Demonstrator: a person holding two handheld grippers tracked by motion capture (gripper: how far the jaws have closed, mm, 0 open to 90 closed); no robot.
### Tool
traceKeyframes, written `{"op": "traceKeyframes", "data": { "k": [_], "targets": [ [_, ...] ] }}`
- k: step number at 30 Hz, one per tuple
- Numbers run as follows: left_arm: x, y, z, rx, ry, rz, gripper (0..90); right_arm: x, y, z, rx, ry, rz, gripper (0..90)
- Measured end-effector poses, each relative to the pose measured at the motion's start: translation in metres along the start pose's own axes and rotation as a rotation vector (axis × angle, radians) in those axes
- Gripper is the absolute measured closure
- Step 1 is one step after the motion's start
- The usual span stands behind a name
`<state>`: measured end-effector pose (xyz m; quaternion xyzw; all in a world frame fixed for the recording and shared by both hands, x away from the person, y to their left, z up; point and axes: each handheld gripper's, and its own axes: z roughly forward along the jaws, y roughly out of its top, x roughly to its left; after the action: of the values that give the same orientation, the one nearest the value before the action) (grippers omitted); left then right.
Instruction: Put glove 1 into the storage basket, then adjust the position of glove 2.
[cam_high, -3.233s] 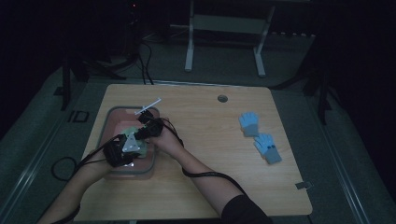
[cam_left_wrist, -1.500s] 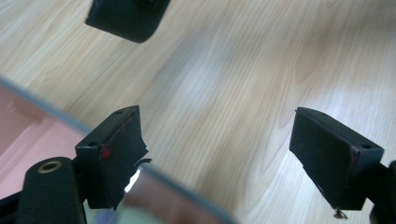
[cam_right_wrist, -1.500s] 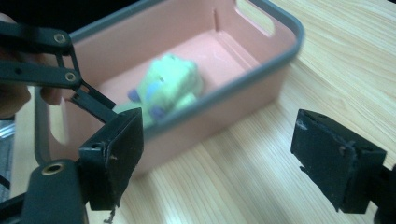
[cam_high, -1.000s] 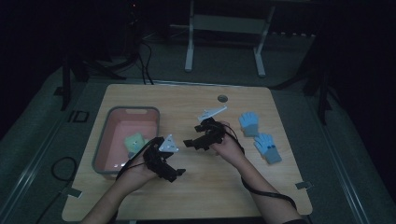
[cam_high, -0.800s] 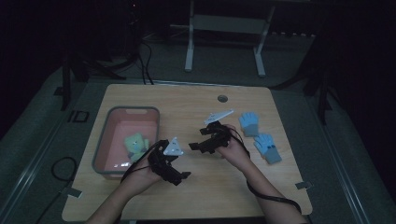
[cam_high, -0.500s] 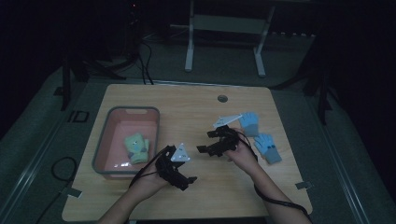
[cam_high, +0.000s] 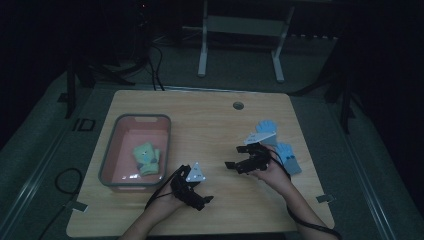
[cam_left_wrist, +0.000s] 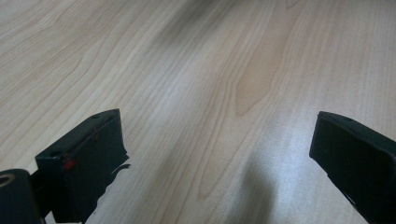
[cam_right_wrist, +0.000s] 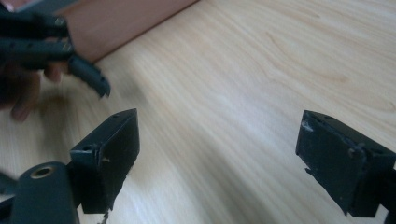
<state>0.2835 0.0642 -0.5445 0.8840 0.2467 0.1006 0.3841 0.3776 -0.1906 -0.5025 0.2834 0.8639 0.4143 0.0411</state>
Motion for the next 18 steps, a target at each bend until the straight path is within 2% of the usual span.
{"op": "traceKeyframes", "data": {
  "k": [4, 10, 14, 18],
  "targets": [
    [0.000, -0.006, 0.002, -0.005, 0.011, -0.008, 3.7, -0.003, -0.010, -0.009, 0.007, -0.033, -0.015, 15.5],
    [0.000, -0.009, 0.001, -0.023, 0.008, -0.025, 3.7, -0.011, -0.026, -0.025, 0.000, -0.054, 0.015, 27.2],
    [-0.002, -0.010, 0.002, -0.030, 0.010, -0.029, 3.7, -0.017, -0.037, -0.035, 0.008, -0.085, 0.012, 33.3],
    [-0.004, -0.012, 0.003, -0.025, 0.016, -0.021, 3.7, -0.026, -0.046, -0.047, -0.005, -0.123, 0.035, 39.5]
  ]
}}
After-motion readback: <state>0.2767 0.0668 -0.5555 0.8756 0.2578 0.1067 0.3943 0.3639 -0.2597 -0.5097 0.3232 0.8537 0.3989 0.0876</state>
